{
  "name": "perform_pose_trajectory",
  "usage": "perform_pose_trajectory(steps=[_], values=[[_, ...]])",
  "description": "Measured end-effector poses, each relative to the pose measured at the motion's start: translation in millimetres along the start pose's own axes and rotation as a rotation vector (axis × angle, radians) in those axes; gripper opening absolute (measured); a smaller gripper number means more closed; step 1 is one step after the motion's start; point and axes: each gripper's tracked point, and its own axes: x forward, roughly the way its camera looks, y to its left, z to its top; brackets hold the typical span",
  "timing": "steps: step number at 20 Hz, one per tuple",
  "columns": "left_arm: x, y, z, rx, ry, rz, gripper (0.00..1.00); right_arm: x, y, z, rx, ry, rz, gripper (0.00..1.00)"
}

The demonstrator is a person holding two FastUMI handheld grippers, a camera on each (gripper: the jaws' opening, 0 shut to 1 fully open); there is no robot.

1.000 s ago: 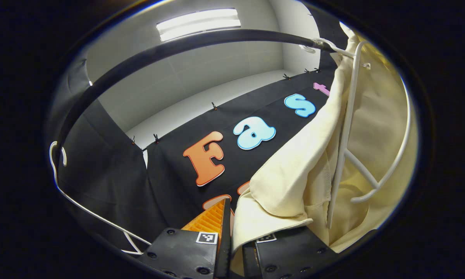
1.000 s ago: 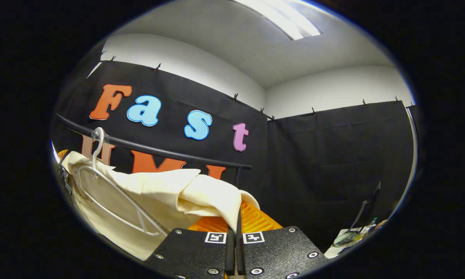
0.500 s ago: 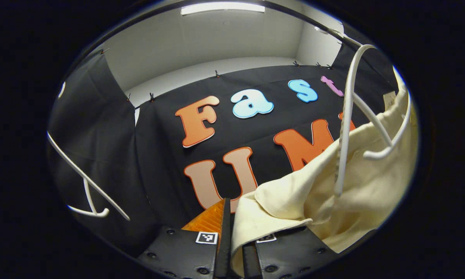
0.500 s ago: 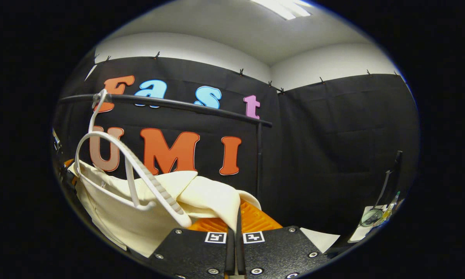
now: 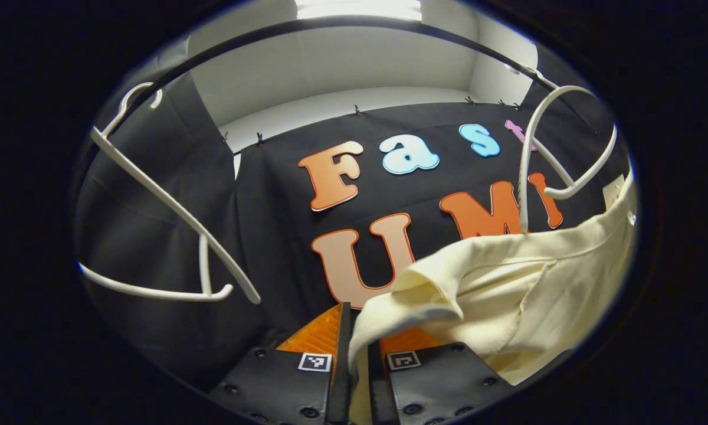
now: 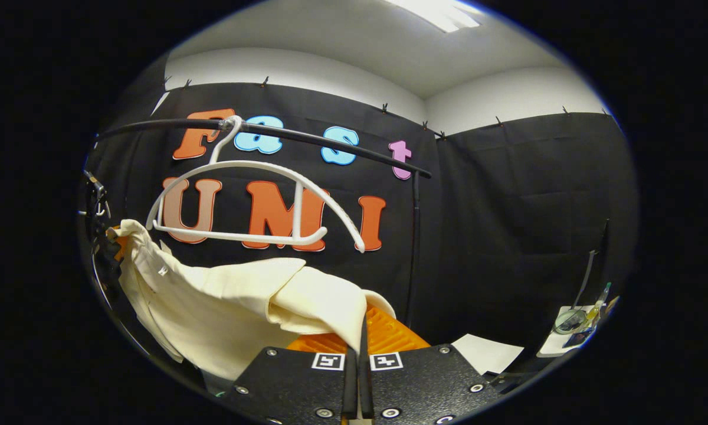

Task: Grasp the clothes on the hanger with both hands and then place them into the laundry hamper below.

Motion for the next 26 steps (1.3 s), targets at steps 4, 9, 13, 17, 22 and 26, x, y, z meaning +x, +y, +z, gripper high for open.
perform_pose_trajectory(steps=[4, 9, 13, 17, 22, 26], values=[[-35.8, 12.9, 3.9, -0.062, 0.031, -0.039, 0.21, -46.3, 2.9, 4.3, -0.001, -0.018, -0.019, 0.01], [-83.4, 0.4, -3.1, -0.124, 0.081, -0.169, 0.14, -90.3, 16.9, 9.2, 0.077, -0.027, 0.012, 0.01], [-134.9, -22.9, -10.8, -0.279, 0.176, -0.313, 0.16, -116.9, 38.2, -4.8, 0.074, 0.002, 0.07, 0.01], [-177.8, -44.0, -13.2, -0.375, 0.265, -0.423, 0.15, -137.1, 74.4, -23.1, 0.128, 0.049, 0.153, 0.01], [-221.8, -80.5, 17.1, -0.487, 0.315, -0.57, 0.22, -152.9, 135.7, -39.4, 0.119, 0.11, 0.296, 0.02], [-249.0, -113.2, 18.8, -0.547, 0.375, -0.682, 0.22, -147.1, 181.4, -63.3, 0.097, 0.17, 0.377, 0.02]])
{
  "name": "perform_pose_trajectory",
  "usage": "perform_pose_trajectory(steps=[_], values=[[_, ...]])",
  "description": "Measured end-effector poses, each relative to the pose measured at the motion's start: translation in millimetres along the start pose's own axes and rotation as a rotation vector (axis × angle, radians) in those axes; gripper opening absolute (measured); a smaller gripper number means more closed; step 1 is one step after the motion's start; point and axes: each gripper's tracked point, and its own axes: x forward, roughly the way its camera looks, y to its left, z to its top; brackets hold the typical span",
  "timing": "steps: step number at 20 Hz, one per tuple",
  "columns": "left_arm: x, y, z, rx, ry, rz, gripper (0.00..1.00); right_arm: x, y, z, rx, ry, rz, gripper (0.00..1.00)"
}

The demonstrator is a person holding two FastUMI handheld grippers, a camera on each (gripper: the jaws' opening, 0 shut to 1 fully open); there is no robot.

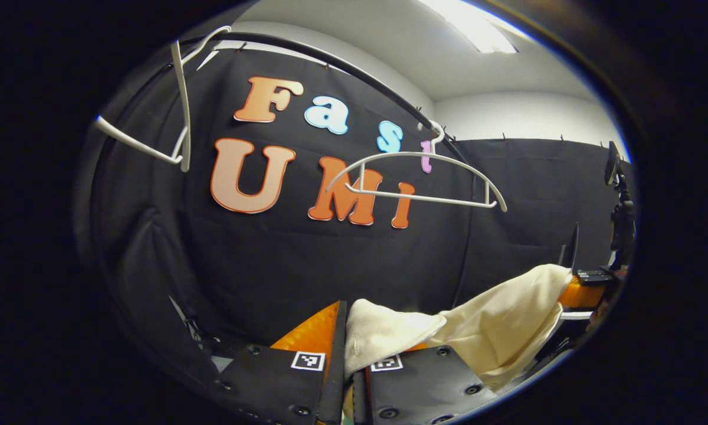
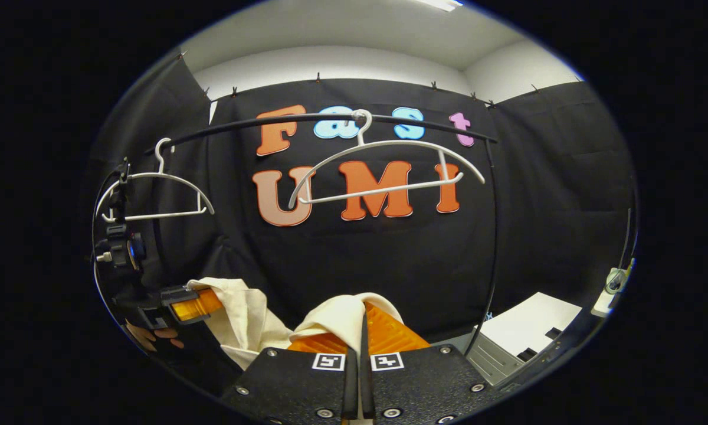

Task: Grasp the clothes on the hanger with both hands and then place them into the laundry hamper below.

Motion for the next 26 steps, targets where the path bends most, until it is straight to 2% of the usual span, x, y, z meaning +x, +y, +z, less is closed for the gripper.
perform_pose_trajectory(steps=[2, 5, 11, 19, 25, 26], values=[[-1.0, -11.4, -19.0, -0.034, 0.051, -0.033, 0.22, 8.3, 12.9, -22.9, 0.009, 0.051, 0.024, 0.02], [6.6, -9.1, -49.5, -0.042, 0.144, -0.039, 0.23, 19.1, 18.9, -52.0, 0.069, 0.132, 0.039, 0.02], [12.2, -5.7, -97.9, -0.077, 0.267, -0.033, 0.23, 34.8, -1.1, -107.1, 0.119, 0.255, -0.019, 0.02], [12.5, -2.8, -174.7, -0.058, 0.452, -0.009, 0.23, 46.3, -6.4, -180.5, 0.175, 0.406, -0.072, 0.02], [8.3, 10.6, -231.2, -0.081, 0.597, 0.028, 0.23, 53.2, -7.2, -228.6, 0.192, 0.503, -0.098, 0.02], [5.8, 11.8, -240.4, -0.08, 0.623, 0.035, 0.14, 54.0, -8.1, -239.5, 0.186, 0.526, -0.108, 0.02]])
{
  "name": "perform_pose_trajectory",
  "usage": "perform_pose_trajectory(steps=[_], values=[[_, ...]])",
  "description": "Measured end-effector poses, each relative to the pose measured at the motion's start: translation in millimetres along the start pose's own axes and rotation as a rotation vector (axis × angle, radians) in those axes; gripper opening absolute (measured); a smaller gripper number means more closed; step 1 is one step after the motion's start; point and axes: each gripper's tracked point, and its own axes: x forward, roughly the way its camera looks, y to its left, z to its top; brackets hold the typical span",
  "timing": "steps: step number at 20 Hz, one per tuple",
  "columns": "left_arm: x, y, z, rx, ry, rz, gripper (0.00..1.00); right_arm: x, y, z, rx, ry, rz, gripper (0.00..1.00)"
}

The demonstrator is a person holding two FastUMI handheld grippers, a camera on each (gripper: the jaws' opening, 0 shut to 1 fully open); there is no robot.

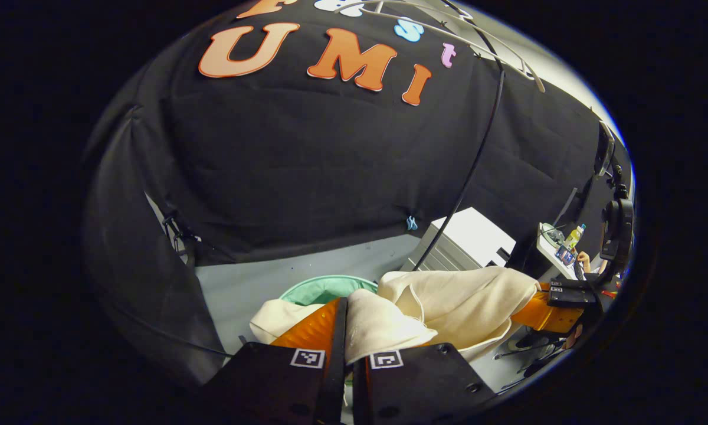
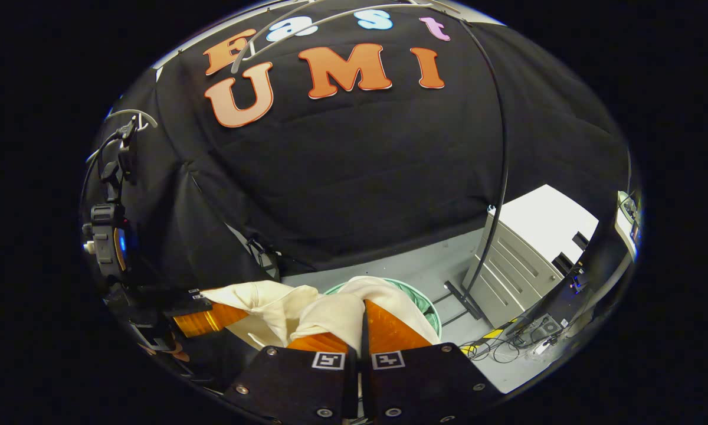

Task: Grasp the clothes on the hanger with both hands and then place them into the laundry hamper below.

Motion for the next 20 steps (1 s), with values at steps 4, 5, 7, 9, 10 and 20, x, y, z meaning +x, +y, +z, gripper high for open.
perform_pose_trajectory(steps=[4, 5, 7, 9, 10, 20], values=[[11.9, 6.9, -27.4, 0.019, 0.072, 0.025, 0.14, 17.0, -9.2, -31.9, 0.009, 0.084, -0.027, 0.03], [13.2, 7.0, -32.1, 0.026, 0.08, 0.032, 0.16, 18.1, -11.2, -39.1, 0.02, 0.103, -0.03, 0.04], [11.3, 12.6, -35.6, 0.029, 0.091, 0.048, 0.23, 22.3, -9.9, -48.0, 0.044, 0.129, -0.02, 0.06], [14.2, 19.4, -37.0, 0.015, 0.088, 0.064, 0.33, 22.8, -8.8, -53.2, 0.053, 0.143, -0.006, 0.12], [14.8, 21.4, -37.8, 0.005, 0.095, 0.068, 0.4, 22.0, -7.5, -54.3, 0.054, 0.139, -0.002, 0.13], [3.0, 31.4, -61.6, -0.048, 0.127, 0.081, 0.98, 14.4, -22.4, -60.5, 0.077, 0.133, -0.04, 0.95]])
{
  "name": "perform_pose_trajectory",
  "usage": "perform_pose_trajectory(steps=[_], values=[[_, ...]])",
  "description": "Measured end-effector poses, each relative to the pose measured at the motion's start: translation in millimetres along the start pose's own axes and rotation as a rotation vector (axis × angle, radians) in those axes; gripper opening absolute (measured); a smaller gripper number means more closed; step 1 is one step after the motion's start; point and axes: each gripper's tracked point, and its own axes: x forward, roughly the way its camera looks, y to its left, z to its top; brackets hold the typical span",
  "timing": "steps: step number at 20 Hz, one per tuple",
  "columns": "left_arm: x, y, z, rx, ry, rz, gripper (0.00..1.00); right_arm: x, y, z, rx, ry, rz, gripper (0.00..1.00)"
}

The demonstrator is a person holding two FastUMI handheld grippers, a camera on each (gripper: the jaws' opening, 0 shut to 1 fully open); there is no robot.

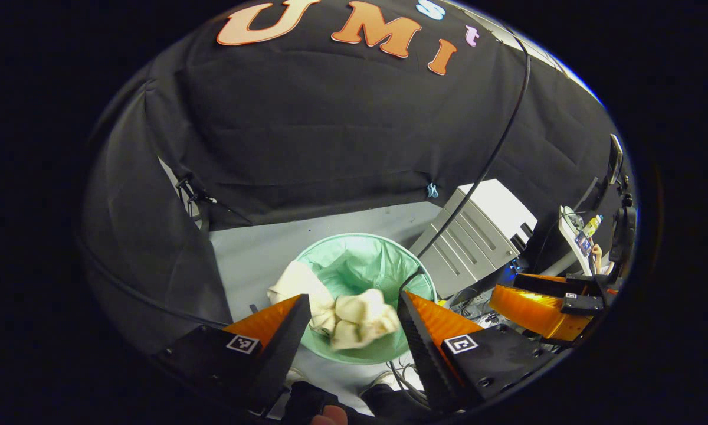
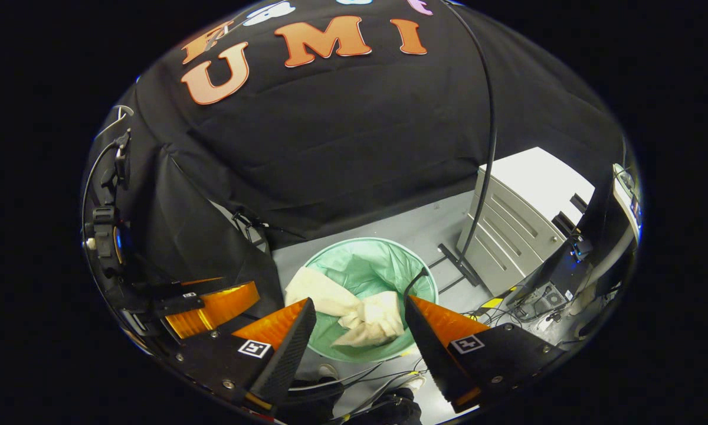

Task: Grasp the clothes on the hanger with both hands and then place them into the laundry hamper below.

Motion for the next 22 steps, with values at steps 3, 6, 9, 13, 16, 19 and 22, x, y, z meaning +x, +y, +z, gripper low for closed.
perform_pose_trajectory(steps=[3, 6, 9, 13, 16, 19, 22], values=[[-10.1, 2.9, 7.2, 0.016, -0.05, 0.013, 0.95, -5.4, 3.2, -7.8, 0.002, 0.011, 0.009, 0.95], [-25.9, -1.2, 9.4, 0.009, -0.071, -0.001, 0.98, -20.4, 4.2, -8.8, -0.003, -0.008, 0.003, 0.95], [-46.0, -0.1, 16.7, 0.008, -0.113, 0.005, 0.98, -44.5, 3.9, 0.9, -0.002, -0.057, -0.005, 0.95], [-87.7, -1.5, 51.7, 0.026, -0.234, 0.018, 0.98, -91.1, 3.5, 43.3, -0.035, -0.202, -0.019, 0.95], [-121.3, 0.7, 89.1, 0.026, -0.352, 0.037, 0.98, -128.1, 6.0, 71.2, -0.058, -0.291, -0.024, 0.95], [-150.7, -8.1, 126.0, 0.035, -0.467, 0.03, 1.0, -160.0, 7.0, 101.4, -0.062, -0.394, -0.028, 0.95], [-179.7, -23.3, 153.7, 0.015, -0.548, -0.008, 0.97, -194.2, 4.9, 139.4, -0.074, -0.518, -0.039, 0.95]])
